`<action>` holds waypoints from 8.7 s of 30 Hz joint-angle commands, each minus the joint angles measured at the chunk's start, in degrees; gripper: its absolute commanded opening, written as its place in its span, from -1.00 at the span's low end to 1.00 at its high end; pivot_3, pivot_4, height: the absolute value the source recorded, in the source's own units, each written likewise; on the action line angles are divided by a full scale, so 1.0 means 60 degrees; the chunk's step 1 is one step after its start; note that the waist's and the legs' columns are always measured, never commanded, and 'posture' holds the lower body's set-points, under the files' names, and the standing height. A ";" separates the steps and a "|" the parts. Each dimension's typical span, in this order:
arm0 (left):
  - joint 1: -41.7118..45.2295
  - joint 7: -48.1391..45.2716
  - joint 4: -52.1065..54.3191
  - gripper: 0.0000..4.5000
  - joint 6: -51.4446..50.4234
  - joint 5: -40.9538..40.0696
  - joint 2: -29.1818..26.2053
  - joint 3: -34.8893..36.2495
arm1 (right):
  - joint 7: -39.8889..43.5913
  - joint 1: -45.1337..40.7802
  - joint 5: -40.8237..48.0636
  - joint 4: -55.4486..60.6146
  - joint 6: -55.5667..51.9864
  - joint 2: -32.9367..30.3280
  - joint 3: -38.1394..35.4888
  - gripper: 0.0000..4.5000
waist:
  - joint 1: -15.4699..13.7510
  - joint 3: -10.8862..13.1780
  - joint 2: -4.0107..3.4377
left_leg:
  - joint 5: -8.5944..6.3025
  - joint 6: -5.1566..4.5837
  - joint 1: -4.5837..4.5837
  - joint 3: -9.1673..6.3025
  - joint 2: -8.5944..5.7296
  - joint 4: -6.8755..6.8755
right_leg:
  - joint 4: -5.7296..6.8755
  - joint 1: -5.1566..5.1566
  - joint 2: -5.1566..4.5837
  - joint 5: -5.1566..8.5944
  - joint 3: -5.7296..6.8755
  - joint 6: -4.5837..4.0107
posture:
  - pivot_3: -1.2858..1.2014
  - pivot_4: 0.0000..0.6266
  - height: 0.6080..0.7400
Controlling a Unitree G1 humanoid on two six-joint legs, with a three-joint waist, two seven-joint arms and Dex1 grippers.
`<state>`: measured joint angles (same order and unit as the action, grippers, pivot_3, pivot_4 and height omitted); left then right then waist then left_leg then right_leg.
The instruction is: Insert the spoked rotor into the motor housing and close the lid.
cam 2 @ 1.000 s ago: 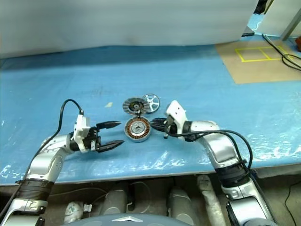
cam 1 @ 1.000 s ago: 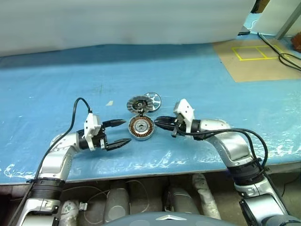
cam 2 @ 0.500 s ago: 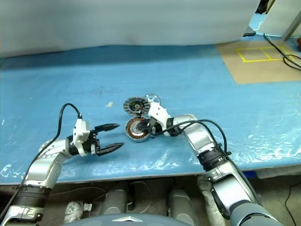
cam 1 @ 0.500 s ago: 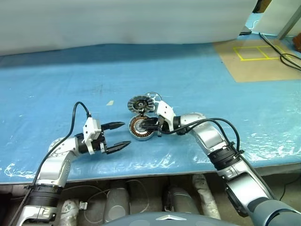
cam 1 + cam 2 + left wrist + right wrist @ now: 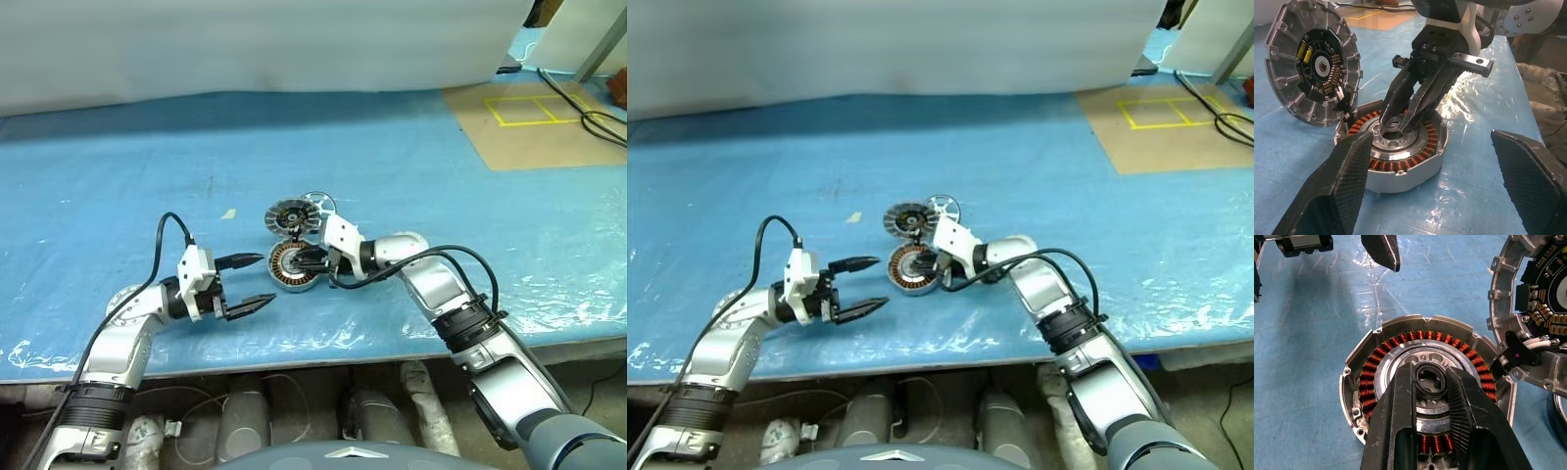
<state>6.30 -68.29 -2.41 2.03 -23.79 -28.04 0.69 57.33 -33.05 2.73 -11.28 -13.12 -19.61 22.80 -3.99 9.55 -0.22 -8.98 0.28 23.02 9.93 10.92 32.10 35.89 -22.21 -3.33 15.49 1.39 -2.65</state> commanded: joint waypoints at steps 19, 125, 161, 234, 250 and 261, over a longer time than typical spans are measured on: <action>0.0060 -0.0019 -0.0068 0.81 0.0294 0.0011 -0.0055 0.0004 | -0.0046 -0.0271 -0.0754 -0.0618 0.1070 0.0146 0.0085 -0.77 | 0.0002 -0.0001 0.0001 | -0.0001 -0.0003 -0.0008 0.0000 0.0002 0.0021 | 0.0028 0.0003 0.0000 -0.0001 -0.0003 -0.0002 | 0.03 -0.52 1.00; 0.0308 -0.0143 -0.1057 0.81 0.0849 0.0117 -0.0035 -0.0053 | -0.0047 -0.0743 0.0243 -0.0871 -0.0447 0.0534 -0.0688 -0.98 | 0.0002 -0.0003 0.0005 | 0.0001 0.0000 0.0000 0.0032 -0.0002 -0.0037 | 0.0027 -0.0045 0.0004 -0.0015 -0.0039 0.0021 | 0.03 -0.52 1.00; 0.0218 0.0095 -0.0708 0.81 0.0595 0.0129 -0.0034 -0.0126 | 0.0227 -0.0692 -0.0101 -0.1735 -0.0238 0.0813 -0.0179 -0.98 | 0.0004 -0.0003 0.0006 | -0.0001 -0.0001 0.0008 0.0027 0.0007 0.0022 | 0.0120 -0.0071 0.0001 0.0011 -0.0036 -0.0022 | 0.03 -0.52 1.00; 0.0383 0.0115 -0.1025 0.81 0.0773 0.0195 0.0132 -0.0107 | 0.0797 -0.0426 -0.1136 -0.1358 0.0736 -0.0070 0.0703 -0.98 | -0.0030 -0.0037 0.0034 | -0.0027 -0.0033 -0.0246 0.0032 0.0000 -0.0102 | -0.0050 0.0196 0.0000 0.0021 -0.0035 -0.0026 | 0.03 -0.52 1.00; 0.0582 0.0228 -0.0532 0.81 0.0105 -0.0513 0.0215 0.0138 | 0.1079 -0.0002 0.0726 0.1469 -0.1555 -0.1496 -0.1249 -0.98 | -0.0054 -0.0035 0.0037 | -0.0017 -0.0025 -0.0035 0.0028 0.0001 -0.0089 | -0.0020 -0.0004 0.0007 -0.0010 -0.0014 0.0015 | 0.03 -0.52 1.00; 0.0726 0.0625 -0.0239 0.81 -0.0213 -0.0685 0.0433 0.0198 | 0.0652 -0.3245 -0.0657 -0.3871 0.1657 -0.1856 -0.1329 -0.90 | 0.0199 -0.0029 0.0028 | -0.0018 -0.0028 -0.0038 0.0031 0.0009 -0.0026 | 0.0021 -0.0010 0.0019 0.0014 -0.0036 -0.0030 | 0.03 -0.52 1.00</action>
<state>10.67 -64.56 -4.42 -0.37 -27.91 -25.43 1.02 61.61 -50.69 -0.25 -31.36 -7.14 -32.09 14.19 -2.79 9.38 -0.05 -9.10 0.09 22.83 10.11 10.99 31.96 36.01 -22.29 -3.19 15.58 1.19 -2.84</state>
